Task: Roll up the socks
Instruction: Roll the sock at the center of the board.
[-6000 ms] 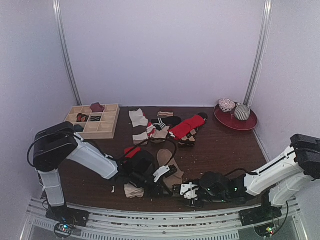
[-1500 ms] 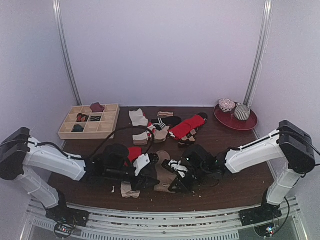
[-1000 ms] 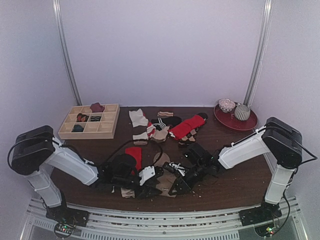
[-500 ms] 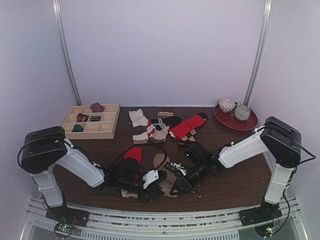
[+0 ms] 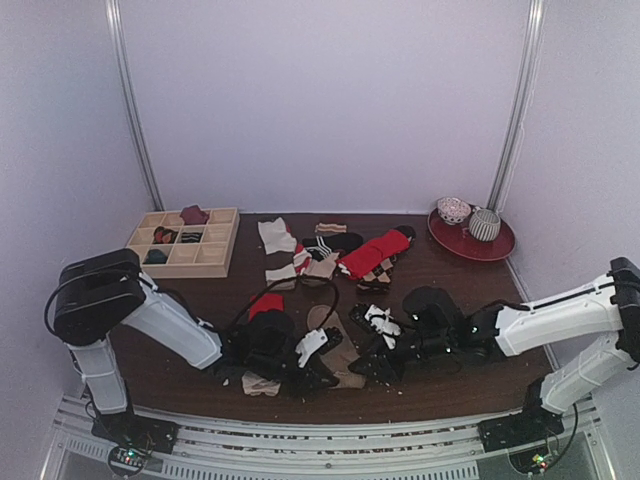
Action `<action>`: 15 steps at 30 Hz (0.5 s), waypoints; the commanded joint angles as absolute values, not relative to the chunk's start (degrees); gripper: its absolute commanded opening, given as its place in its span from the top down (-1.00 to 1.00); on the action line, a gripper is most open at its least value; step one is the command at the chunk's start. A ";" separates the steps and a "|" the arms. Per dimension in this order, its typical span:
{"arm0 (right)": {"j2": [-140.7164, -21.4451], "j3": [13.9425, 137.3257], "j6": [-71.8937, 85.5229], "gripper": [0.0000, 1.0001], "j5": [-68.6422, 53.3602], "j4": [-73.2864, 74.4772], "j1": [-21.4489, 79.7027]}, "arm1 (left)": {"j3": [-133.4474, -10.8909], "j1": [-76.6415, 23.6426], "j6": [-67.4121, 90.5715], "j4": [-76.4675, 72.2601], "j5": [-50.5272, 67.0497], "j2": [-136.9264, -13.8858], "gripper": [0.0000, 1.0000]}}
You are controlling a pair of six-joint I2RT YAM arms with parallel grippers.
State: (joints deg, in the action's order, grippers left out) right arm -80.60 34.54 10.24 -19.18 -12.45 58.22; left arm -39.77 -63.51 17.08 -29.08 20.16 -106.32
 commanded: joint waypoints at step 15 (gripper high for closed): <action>-86.22 25.41 -18.06 -0.16 19.11 -33.23 78.44 | -37.35 -60.74 24.62 -12.17 25.05 -109.60 1.00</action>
State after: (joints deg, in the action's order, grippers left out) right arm -83.72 23.73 -13.87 12.75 -28.86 78.02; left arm -40.25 -60.99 23.73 -27.00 25.36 -106.41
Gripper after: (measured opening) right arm 0.577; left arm 0.033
